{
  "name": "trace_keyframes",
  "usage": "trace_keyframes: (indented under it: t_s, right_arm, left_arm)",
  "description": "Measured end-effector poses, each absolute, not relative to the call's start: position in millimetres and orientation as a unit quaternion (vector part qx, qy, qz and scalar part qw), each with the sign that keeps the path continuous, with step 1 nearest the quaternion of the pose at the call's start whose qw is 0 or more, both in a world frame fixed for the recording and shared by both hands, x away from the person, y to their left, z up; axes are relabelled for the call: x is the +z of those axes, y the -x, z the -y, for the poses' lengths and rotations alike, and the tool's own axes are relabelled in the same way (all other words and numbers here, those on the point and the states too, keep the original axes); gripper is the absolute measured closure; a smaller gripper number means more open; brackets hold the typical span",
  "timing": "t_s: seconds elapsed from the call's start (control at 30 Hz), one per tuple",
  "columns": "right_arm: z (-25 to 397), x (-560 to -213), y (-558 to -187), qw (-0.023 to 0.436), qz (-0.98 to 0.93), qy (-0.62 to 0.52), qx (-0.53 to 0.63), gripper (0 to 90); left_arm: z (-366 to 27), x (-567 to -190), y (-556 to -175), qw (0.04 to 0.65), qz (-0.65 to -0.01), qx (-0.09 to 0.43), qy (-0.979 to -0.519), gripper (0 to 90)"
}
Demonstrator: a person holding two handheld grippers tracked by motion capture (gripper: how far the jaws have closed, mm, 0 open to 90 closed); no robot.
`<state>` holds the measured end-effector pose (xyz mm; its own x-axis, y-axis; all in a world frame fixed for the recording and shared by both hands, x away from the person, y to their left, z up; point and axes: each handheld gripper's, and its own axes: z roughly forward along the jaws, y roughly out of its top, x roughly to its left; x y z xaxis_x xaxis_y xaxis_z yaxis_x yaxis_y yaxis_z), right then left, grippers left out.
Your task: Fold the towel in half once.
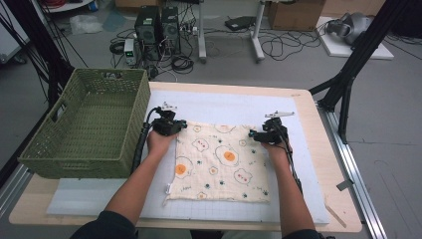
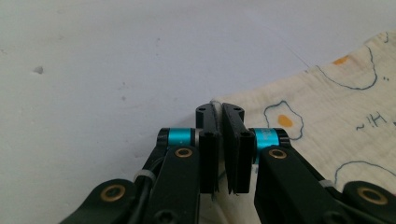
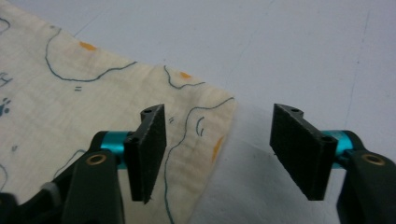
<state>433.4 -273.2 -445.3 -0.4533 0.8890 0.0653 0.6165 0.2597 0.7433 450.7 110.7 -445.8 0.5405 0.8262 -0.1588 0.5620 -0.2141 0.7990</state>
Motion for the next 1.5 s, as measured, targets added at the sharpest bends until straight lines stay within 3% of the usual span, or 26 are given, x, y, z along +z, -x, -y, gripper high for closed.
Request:
trace_keyframes:
  t_s: [0.17,0.37,0.43,0.7,0.9,1.27,1.5]
  right_arm:
    - [266,-447,-435,0.194,-0.784,-0.475,0.349,50.5]
    - [264,-445,-433,0.167,-0.795,-0.46,0.358,82.7]
    - [263,-445,-433,0.168,-0.797,-0.456,0.359,84.9]
    - [266,-436,-434,0.219,-0.777,-0.46,0.37,86.0]
    - [263,-424,-431,0.239,-0.768,-0.448,0.39,86.0]
    - [268,-408,-406,0.242,-0.774,-0.415,0.411,85.9]
    - [267,-400,-388,0.24,-0.776,-0.404,0.422,85.8]
  left_arm:
    - [-110,-447,-451,0.433,-0.455,0.152,-0.764,84.6]
    - [-111,-446,-450,0.43,-0.452,0.156,-0.766,84.9]
    - [-111,-445,-450,0.429,-0.451,0.159,-0.766,85.1]
    - [-115,-423,-448,0.473,-0.443,0.207,-0.733,85.7]
    - [-122,-416,-443,0.49,-0.452,0.19,-0.721,85.6]
    - [-113,-392,-417,0.496,-0.414,0.193,-0.739,85.6]
    - [-121,-396,-400,0.512,-0.408,0.18,-0.734,85.5]
